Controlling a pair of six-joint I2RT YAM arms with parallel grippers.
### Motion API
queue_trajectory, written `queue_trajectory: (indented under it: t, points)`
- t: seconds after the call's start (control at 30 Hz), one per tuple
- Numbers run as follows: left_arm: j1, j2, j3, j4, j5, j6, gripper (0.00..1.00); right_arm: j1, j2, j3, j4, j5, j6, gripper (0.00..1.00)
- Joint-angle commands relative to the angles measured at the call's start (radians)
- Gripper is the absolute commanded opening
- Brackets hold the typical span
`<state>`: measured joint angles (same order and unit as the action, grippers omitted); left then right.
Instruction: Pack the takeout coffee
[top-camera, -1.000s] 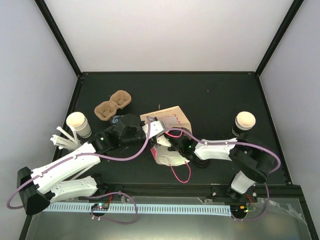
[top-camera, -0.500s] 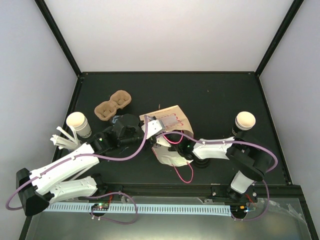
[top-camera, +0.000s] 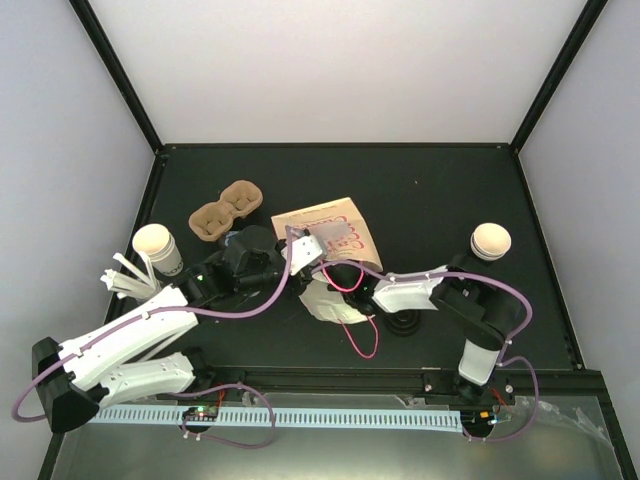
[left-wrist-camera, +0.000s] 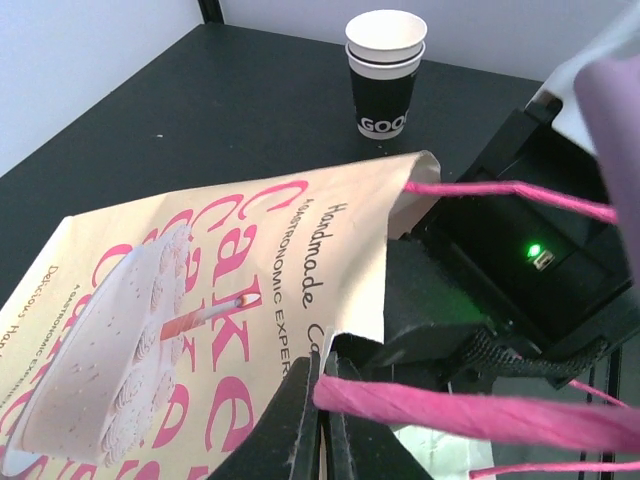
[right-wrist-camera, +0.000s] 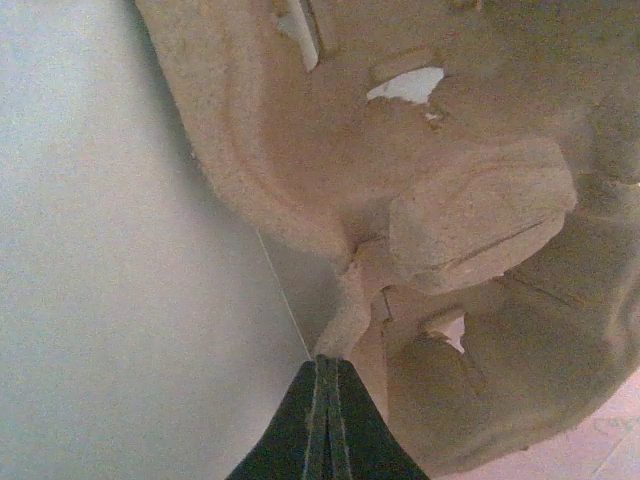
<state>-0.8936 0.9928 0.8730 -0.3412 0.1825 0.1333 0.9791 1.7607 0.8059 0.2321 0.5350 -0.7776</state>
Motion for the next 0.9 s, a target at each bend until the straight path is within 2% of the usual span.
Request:
queue_trajectory:
  t: [0.0,0.13,0.3,0.53,0.7,0.87]
  points:
    - [-0.027,0.0,0.052,0.076,0.18,-0.04,0.01,-0.018,0.037,0.052,0.06,0.112,0.068,0.01]
    - [-0.025,0.0,0.057,0.064,0.138,-0.029,0.02,-0.013,-0.031,-0.032,0.152,0.066,0.025,0.01]
    - [-0.027,0.009,0.063,0.05,0.062,0.002,0.01,0.002,-0.104,-0.06,0.057,0.028,-0.023,0.01]
    - [-0.027,0.053,0.106,-0.009,0.004,0.072,0.02,0.012,-0.252,0.018,-0.382,-0.155,0.102,0.01]
    - [-0.027,0.081,0.163,-0.055,-0.08,0.052,0.02,0.02,-0.348,0.076,-0.624,-0.268,0.156,0.01]
    - [-0.021,0.138,0.231,-0.113,-0.076,0.022,0.02,0.029,-0.412,0.146,-0.822,-0.356,0.159,0.02]
